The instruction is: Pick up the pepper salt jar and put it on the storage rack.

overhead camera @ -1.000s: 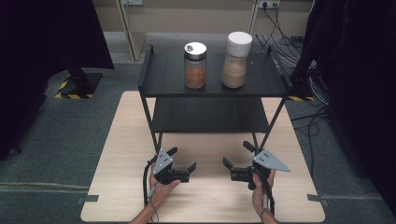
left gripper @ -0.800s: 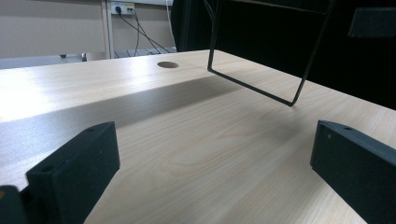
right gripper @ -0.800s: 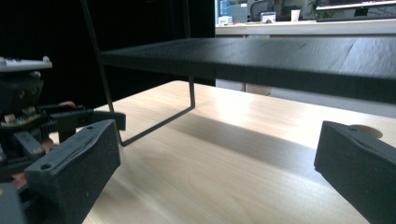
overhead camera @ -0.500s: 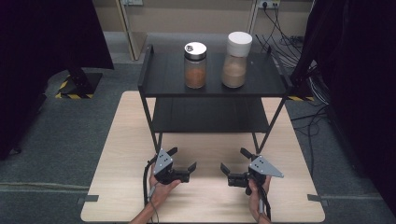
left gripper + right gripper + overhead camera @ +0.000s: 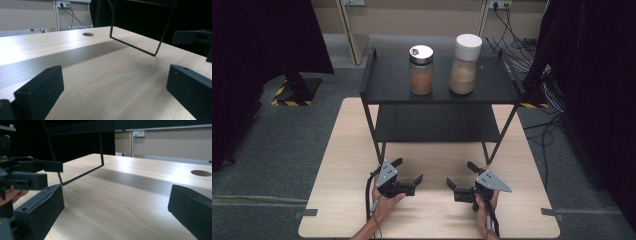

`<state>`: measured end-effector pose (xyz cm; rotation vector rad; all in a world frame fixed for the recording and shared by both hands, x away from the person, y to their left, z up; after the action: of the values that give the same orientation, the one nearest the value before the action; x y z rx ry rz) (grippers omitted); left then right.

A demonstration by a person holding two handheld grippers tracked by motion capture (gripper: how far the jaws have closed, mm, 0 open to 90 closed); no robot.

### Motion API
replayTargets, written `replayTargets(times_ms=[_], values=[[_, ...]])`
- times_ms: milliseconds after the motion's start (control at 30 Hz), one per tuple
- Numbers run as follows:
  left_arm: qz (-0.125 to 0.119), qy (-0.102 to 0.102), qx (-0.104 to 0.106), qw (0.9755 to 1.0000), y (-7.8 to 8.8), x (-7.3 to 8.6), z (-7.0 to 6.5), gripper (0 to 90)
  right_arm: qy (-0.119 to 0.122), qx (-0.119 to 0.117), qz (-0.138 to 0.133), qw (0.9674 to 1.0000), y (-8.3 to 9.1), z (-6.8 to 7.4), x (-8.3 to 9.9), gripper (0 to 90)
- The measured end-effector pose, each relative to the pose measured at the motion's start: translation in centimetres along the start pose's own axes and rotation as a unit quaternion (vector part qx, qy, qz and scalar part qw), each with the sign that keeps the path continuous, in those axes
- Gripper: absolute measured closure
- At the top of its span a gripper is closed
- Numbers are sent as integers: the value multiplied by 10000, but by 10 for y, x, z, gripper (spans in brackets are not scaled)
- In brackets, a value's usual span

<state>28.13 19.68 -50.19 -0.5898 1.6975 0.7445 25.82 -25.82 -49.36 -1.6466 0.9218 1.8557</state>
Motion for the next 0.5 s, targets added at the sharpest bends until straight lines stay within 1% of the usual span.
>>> replayTargets(times_ms=[133,400,500], values=[[-7,9,6,10000,1,0,0,7,-28,-22,16,10000,0,0,5,8],[-1,10,35,10000,0,0,1,6,67,13,24,10000,0,1,8,8],[2,55,38,10000,1,0,2,6,67,28,25,10000,0,0,8,8]])
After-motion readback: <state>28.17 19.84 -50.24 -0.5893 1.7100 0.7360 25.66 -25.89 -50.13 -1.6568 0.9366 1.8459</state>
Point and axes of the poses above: each handheld gripper's, and its own axes: y roughly backward along the jaws, x roughly out of its underside, z roughly to its left, the point moved 3 cm from there along -y, roughly forward along the jaws, and after that the axes turned 2 degrees about y, right-handed, at the moved point
